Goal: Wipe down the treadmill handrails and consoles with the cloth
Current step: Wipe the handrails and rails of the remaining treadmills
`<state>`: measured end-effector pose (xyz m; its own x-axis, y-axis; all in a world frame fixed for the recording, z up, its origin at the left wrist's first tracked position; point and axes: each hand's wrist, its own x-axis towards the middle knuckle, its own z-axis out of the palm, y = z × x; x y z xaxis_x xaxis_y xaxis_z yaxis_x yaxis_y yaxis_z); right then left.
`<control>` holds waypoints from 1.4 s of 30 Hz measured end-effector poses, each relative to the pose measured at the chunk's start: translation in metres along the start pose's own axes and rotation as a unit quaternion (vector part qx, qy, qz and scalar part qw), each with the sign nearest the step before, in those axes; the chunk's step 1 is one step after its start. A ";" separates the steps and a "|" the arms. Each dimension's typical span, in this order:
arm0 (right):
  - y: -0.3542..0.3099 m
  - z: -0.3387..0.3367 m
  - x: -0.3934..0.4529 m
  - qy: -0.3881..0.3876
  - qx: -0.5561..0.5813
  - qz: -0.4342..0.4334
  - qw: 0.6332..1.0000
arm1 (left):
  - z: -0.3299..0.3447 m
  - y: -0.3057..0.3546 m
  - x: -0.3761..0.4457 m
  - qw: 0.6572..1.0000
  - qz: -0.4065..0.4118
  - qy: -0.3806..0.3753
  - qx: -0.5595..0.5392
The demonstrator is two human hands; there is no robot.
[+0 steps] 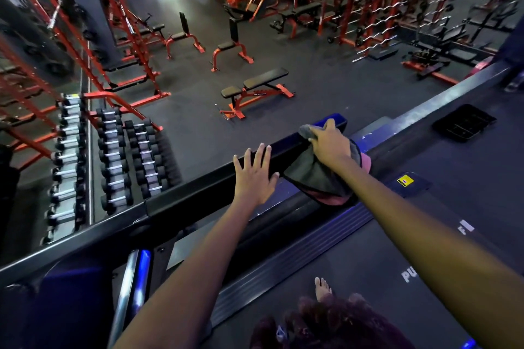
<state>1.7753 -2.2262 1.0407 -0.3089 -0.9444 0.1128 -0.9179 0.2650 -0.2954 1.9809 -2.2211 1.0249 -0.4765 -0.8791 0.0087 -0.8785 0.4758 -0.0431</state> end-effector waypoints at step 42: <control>0.044 -0.023 0.045 -0.037 0.020 -0.009 0.999 | -0.015 0.041 0.054 0.991 -0.120 -0.054 0.010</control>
<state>1.7154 -2.2528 1.0544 -0.2710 -0.9613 0.0486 -0.9125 0.2405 -0.3309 1.9181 -2.2488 1.0381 -0.2473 -0.9651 -0.0864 -0.9645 0.2537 -0.0736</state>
